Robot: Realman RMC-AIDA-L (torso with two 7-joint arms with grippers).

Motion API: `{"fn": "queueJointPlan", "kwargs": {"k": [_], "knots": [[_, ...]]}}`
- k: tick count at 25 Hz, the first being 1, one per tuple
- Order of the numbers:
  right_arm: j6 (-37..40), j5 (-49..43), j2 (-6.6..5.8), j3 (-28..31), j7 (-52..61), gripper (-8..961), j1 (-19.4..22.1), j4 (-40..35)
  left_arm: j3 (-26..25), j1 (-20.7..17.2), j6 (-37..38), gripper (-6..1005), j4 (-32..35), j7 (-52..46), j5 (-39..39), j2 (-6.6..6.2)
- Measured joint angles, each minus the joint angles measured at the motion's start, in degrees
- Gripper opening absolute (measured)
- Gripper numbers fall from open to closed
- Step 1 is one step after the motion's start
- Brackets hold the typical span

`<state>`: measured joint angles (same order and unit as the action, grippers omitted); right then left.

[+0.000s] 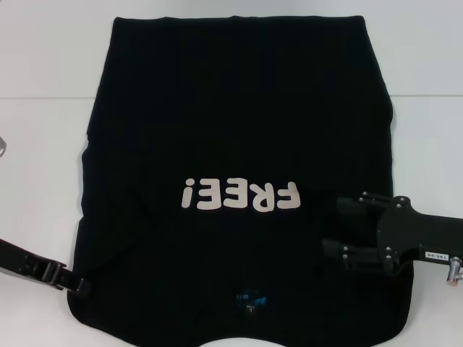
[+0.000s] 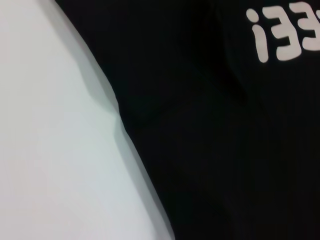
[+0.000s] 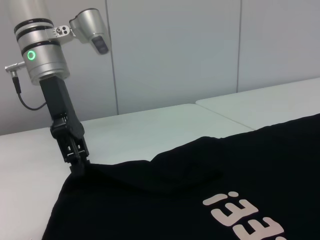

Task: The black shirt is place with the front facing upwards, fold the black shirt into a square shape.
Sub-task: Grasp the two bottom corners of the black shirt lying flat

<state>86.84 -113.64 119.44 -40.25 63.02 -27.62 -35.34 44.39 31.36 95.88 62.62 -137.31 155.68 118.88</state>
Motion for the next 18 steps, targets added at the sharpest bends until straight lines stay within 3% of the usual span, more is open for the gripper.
{"fn": "queueJointPlan", "kwargs": {"k": [8,14,18], "knots": [[0.0,0.09,-0.19,0.06,0.0,837,0.04,0.22,0.36,0.13,-0.43,551,-1.19,0.22,0.1,0.05],[-0.01,0.27,-0.17,0.17,0.01,836,0.15,-0.04,0.17,0.28,0.34,756,-0.61,2.11,-0.32,0.52],[-0.01,0.27,-0.15,0.18,0.4,835,0.14,-0.06,0.28,0.29,0.1,727,-0.92,2.4,0.01,0.48]]}}
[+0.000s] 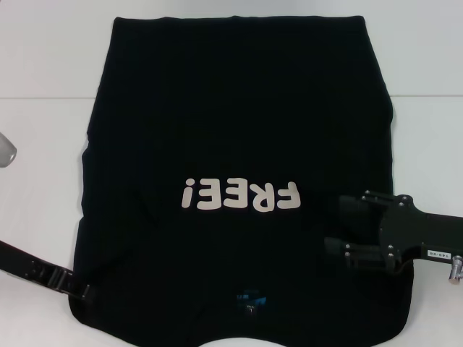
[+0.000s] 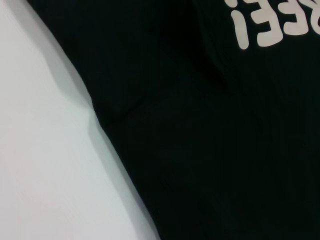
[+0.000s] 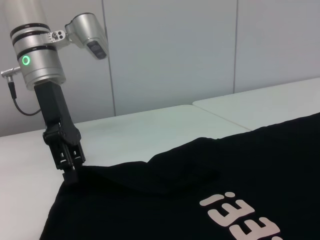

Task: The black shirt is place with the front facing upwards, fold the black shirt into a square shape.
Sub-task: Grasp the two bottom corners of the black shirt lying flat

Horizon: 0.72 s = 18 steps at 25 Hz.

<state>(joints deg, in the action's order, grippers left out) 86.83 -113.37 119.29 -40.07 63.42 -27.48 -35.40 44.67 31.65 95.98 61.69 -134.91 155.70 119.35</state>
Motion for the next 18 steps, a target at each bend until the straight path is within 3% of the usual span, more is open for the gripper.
{"fn": "queueJointPlan", "kwargs": {"k": [1,6,9,18], "knots": [[0.0,0.0,-0.02,0.0,0.1,835,0.0,-0.01,-0.01,0.0,-0.09,720,0.05,0.02,0.01,-0.04],[0.0,0.08,-0.17,0.11,0.23,834,-0.03,-0.08,0.14,0.07,-0.17,497,0.17,0.7,-0.13,-0.17],[0.0,0.08,-0.22,0.17,0.28,833,-0.03,-0.1,0.29,0.17,-0.25,261,0.16,1.44,0.03,-0.01],[1.02,0.09,-0.48,2.84,1.46,831,-0.3,-0.13,0.29,0.4,-1.02,64,-0.82,1.14,0.47,-0.11]]}}
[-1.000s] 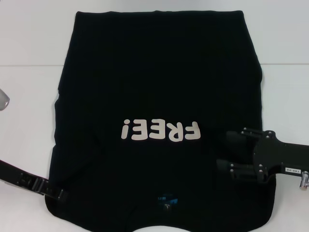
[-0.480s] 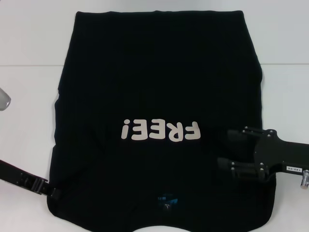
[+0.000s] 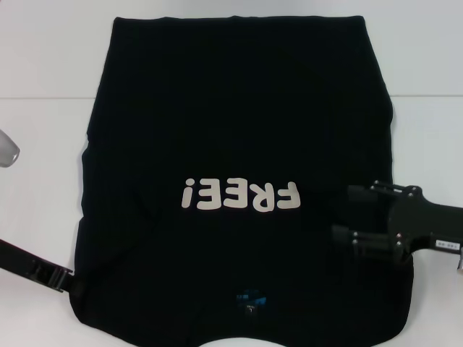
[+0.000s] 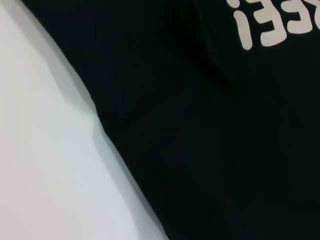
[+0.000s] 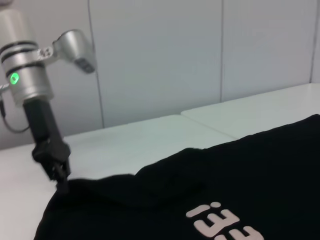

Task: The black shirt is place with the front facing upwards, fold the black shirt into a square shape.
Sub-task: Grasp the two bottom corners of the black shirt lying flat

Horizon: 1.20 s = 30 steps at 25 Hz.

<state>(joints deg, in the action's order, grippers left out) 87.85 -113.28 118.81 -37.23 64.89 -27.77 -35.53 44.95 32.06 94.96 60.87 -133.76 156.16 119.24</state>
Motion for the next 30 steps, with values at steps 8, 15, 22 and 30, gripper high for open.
{"fn": "queueJointPlan", "kwargs": {"k": [8,15,22,30], "knots": [[1.02,-2.63,-4.78,0.93,32.48,830,-1.74,-10.62,-1.69,1.6,0.44,20,-3.89,0.0,-0.73,-1.09],[8.46,-19.72,-12.38,1.25,63.24,828,-10.16,-17.06,-2.09,2.12,1.07,19,-4.51,0.4,-1.83,-1.91],[15.93,-42.65,-10.19,0.47,73.14,827,-18.02,-20.06,-2.15,2.56,1.92,20,-5.29,0.99,-3.58,-2.96],[13.8,-43.7,-7.9,-6.01,74.28,748,-20.3,-15.96,-2.47,2.74,1.71,20,-6.52,1.71,-3.67,-3.18]]}}
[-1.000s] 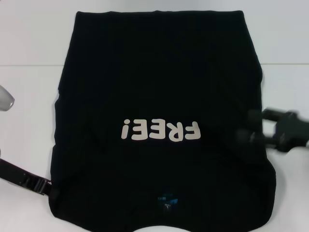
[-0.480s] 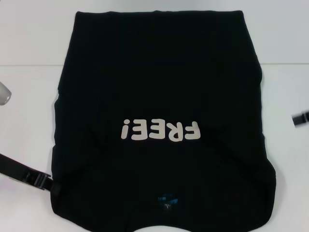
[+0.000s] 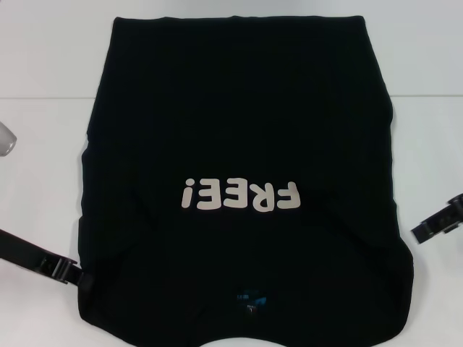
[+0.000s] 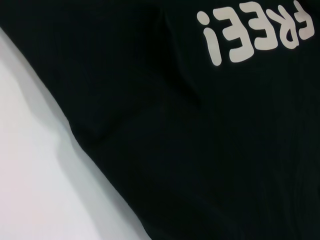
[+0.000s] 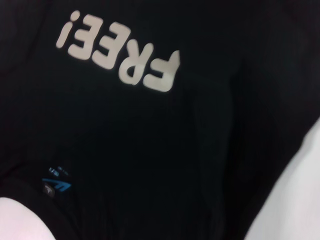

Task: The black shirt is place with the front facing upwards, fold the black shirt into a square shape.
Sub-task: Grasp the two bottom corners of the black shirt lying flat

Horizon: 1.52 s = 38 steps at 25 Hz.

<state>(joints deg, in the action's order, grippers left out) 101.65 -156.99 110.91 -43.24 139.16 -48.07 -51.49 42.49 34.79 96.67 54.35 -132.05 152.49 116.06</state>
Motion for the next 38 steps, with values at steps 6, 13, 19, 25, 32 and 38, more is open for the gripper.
{"fn": "queueJointPlan", "kwargs": {"k": [6,13,19,25,32,38], "knots": [[-2.85,-0.17,1.66,-3.91,1.33,699,-1.59,4.08,-0.1,0.32,0.11,20,-0.91,0.74,-0.06,-0.15],[-5.69,-0.22,2.3,-8.42,3.56,658,-1.72,6.23,-0.21,0.71,0.44,19,-1.07,1.73,-0.6,-0.23],[-8.17,-0.82,3.02,-12.27,3.65,623,-2.03,7.36,-0.21,1.06,1.12,19,-1.21,2.75,-1.07,-0.21],[-9.08,-1.67,3.88,-14.25,3.25,588,-2.12,6.87,-0.22,1.1,0.8,19,-2.01,2.73,-1.11,-0.45],[-8.91,-1.64,3.87,-14.3,3.39,306,-2.19,6.84,-1.13,1.26,0.73,19,-2.87,2.79,-1.4,-0.88],[-7.37,-1.44,3.63,-14.08,3.03,100,-2.6,6.84,-1.79,1.6,0.82,19,-4.91,2.9,-1.42,-1.41]]}}
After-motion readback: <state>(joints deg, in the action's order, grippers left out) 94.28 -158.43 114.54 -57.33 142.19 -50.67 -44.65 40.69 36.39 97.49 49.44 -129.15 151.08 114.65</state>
